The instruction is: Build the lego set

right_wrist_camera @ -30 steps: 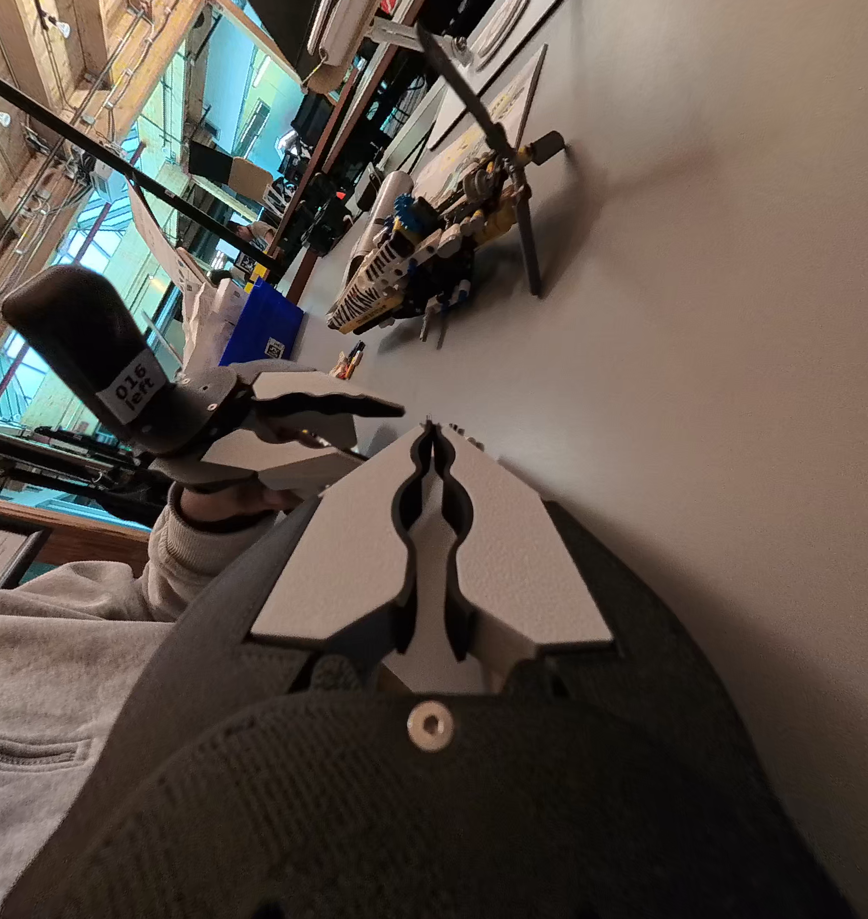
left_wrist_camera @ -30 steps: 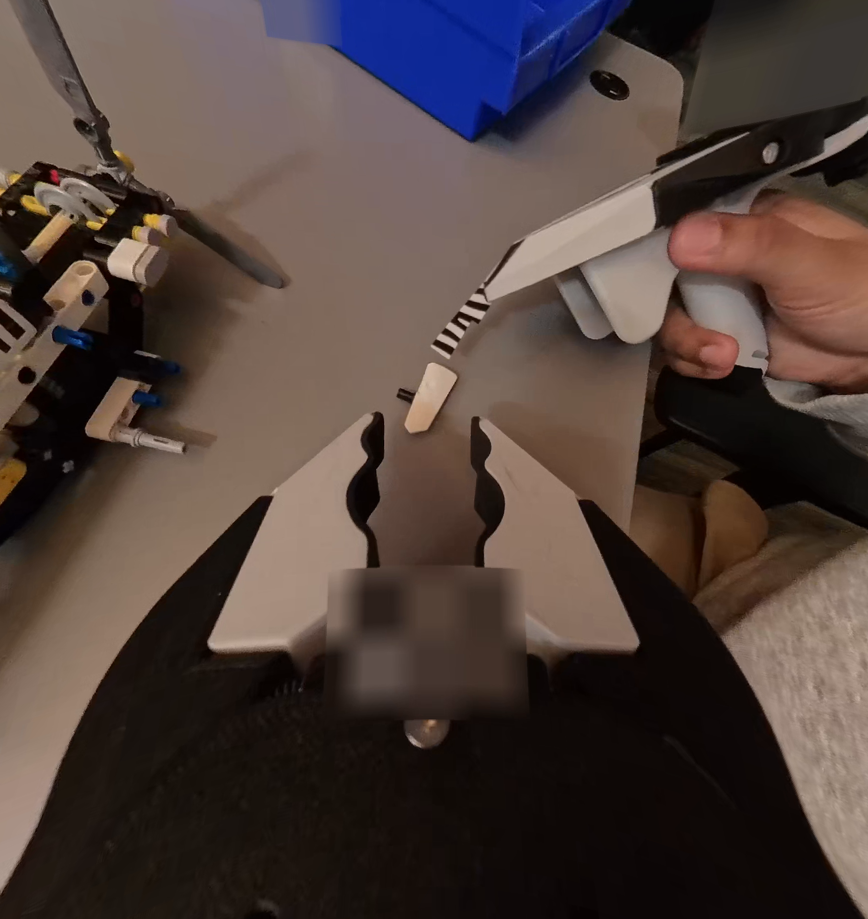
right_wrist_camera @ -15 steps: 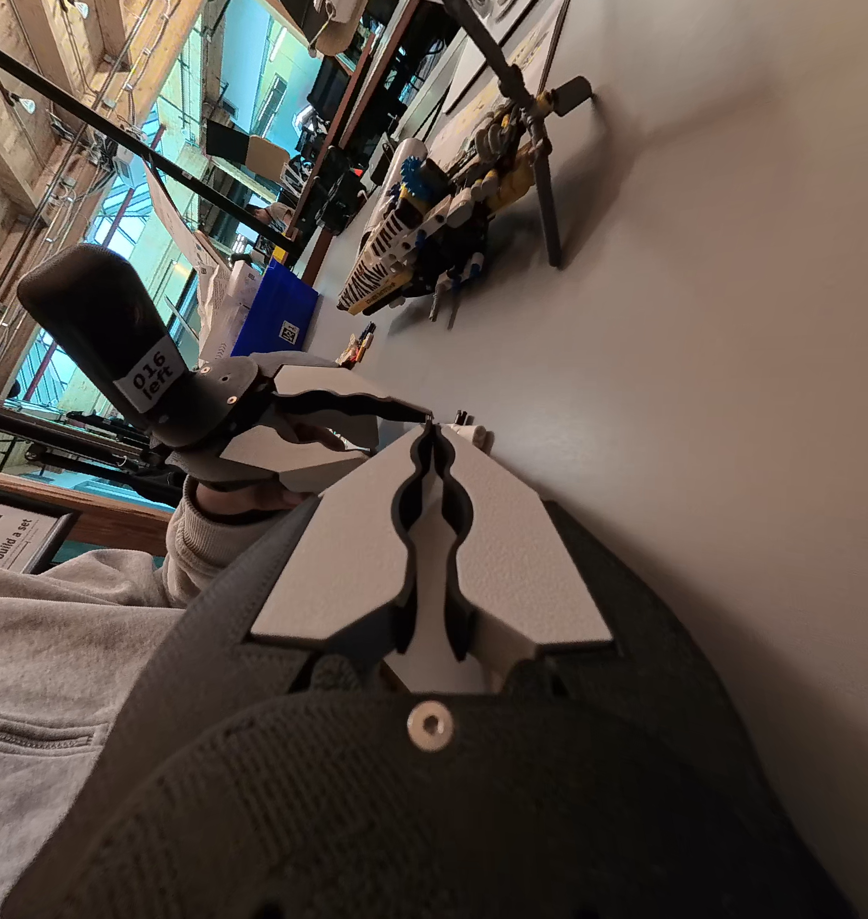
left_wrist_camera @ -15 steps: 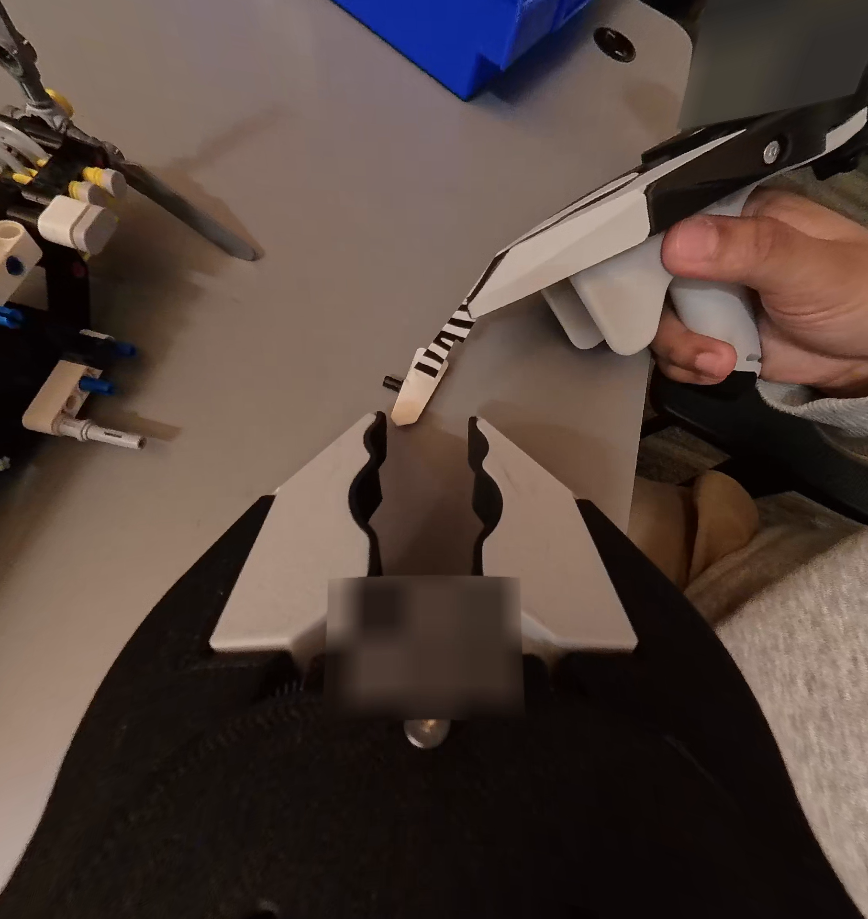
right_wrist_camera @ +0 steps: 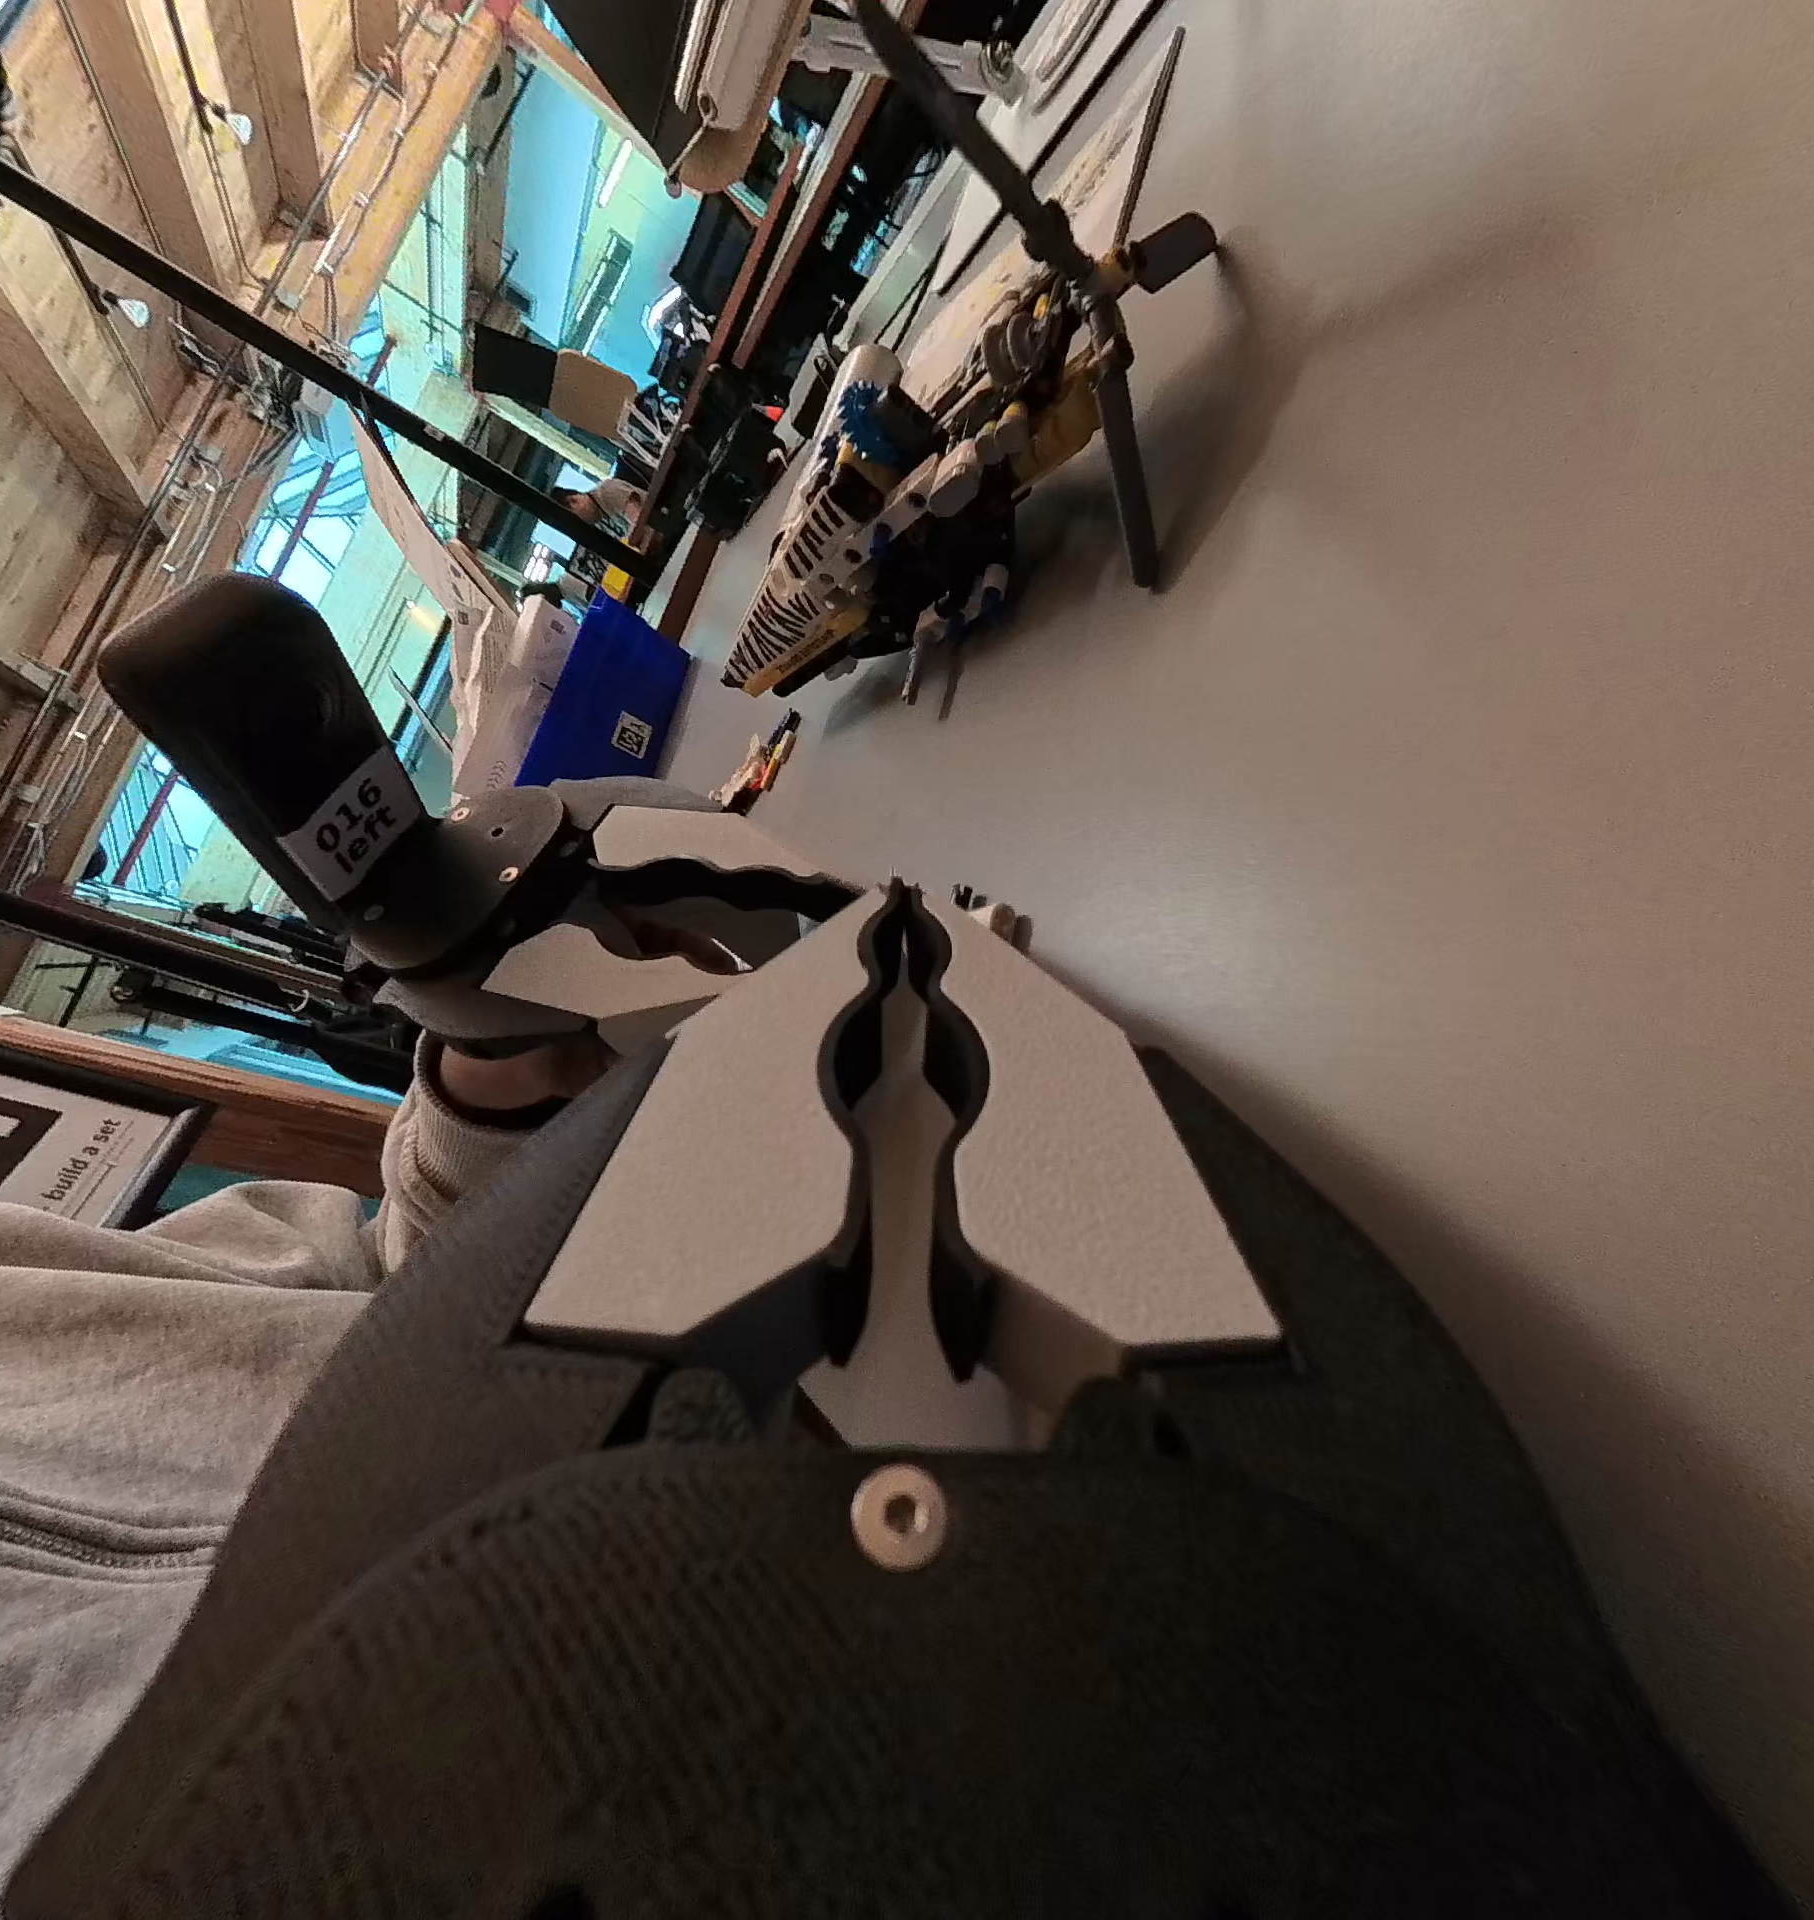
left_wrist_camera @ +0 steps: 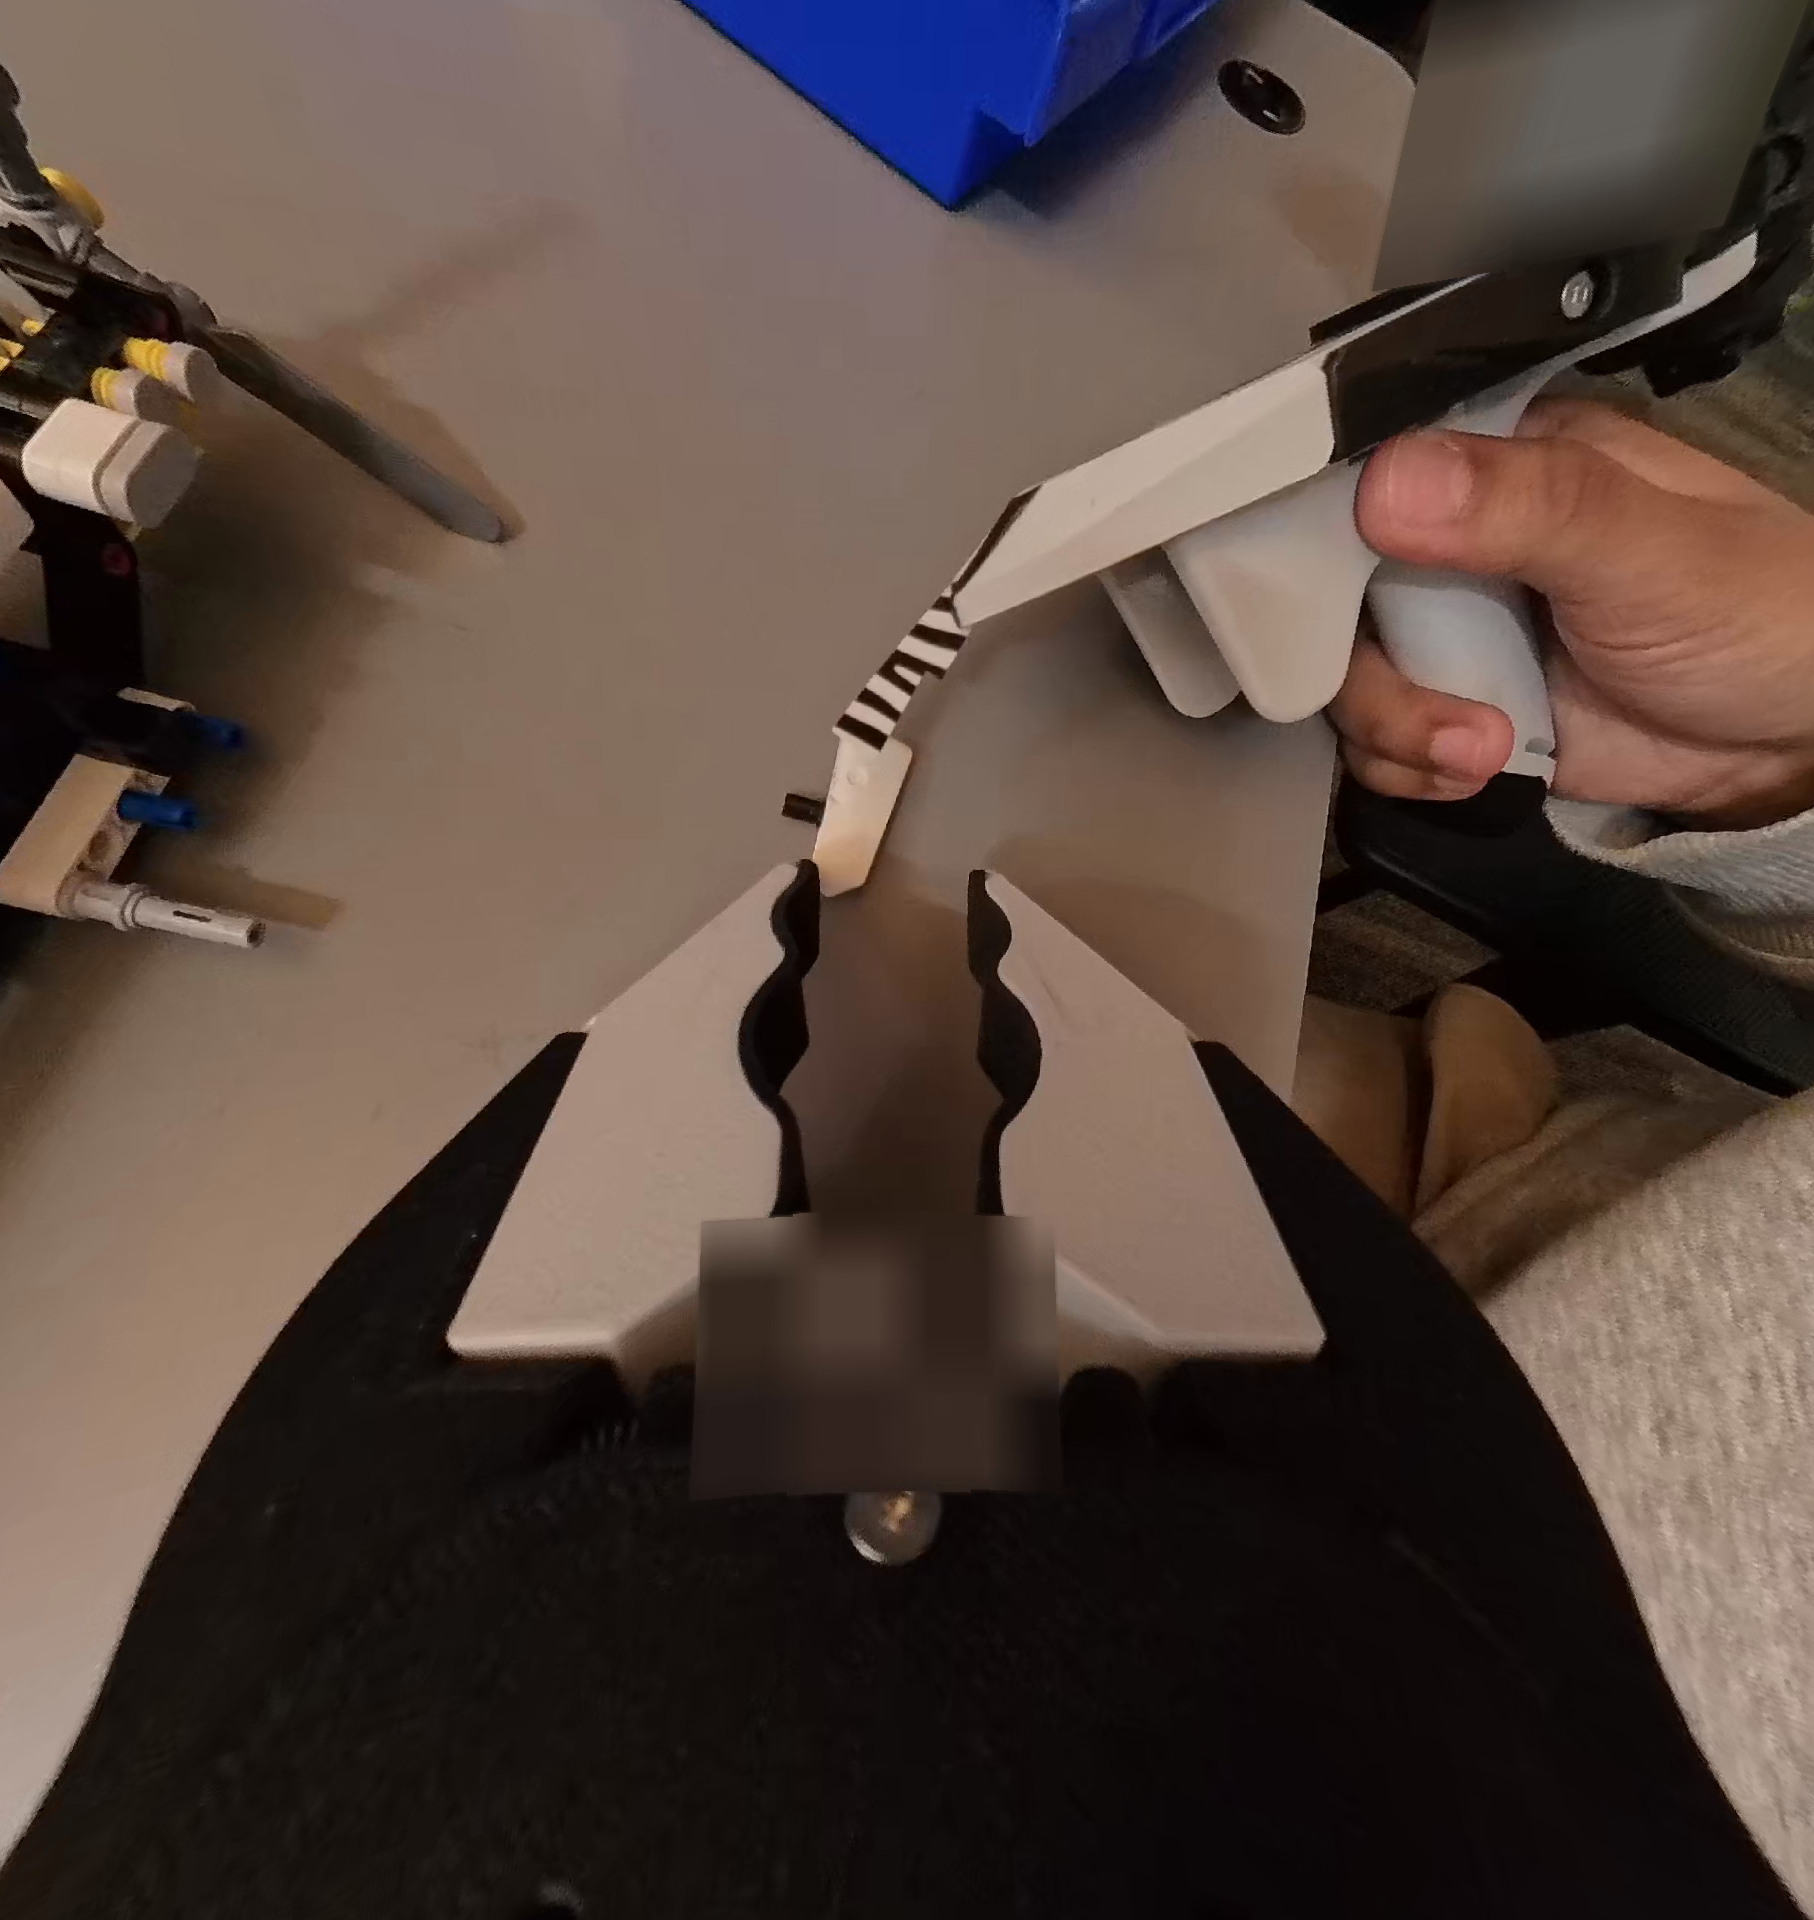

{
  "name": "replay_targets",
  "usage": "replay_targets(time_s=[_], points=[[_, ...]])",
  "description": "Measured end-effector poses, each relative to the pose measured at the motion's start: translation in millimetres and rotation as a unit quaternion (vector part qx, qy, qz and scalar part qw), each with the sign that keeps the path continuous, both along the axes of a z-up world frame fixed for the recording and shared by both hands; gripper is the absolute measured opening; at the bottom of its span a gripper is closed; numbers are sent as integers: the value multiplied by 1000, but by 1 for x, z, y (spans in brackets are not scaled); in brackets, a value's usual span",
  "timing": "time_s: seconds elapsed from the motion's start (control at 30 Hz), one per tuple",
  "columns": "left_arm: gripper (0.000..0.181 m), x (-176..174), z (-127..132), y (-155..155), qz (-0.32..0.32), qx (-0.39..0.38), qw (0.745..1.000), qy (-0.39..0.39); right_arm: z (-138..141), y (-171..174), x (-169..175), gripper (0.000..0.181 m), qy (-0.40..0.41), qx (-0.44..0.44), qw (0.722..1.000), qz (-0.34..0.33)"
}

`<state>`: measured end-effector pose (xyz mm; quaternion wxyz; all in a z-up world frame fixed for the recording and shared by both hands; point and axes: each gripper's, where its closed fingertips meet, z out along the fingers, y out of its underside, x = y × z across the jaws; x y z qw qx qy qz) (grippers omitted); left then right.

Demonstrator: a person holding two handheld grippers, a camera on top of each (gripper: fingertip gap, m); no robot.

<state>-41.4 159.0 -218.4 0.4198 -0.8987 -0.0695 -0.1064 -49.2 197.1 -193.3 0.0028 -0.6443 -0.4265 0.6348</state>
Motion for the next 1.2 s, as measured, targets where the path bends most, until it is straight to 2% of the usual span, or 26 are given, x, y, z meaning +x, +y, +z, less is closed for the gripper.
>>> replay_targets(time_s=[0.23,1.2], points=[[28,-3,2,0,9,6,1000,-12,4,5,0,0,10,-35,999,-11],[28,-4,-2,1,16,-6,1000,-12,6,3,1,0,25,-30,999,-10]])
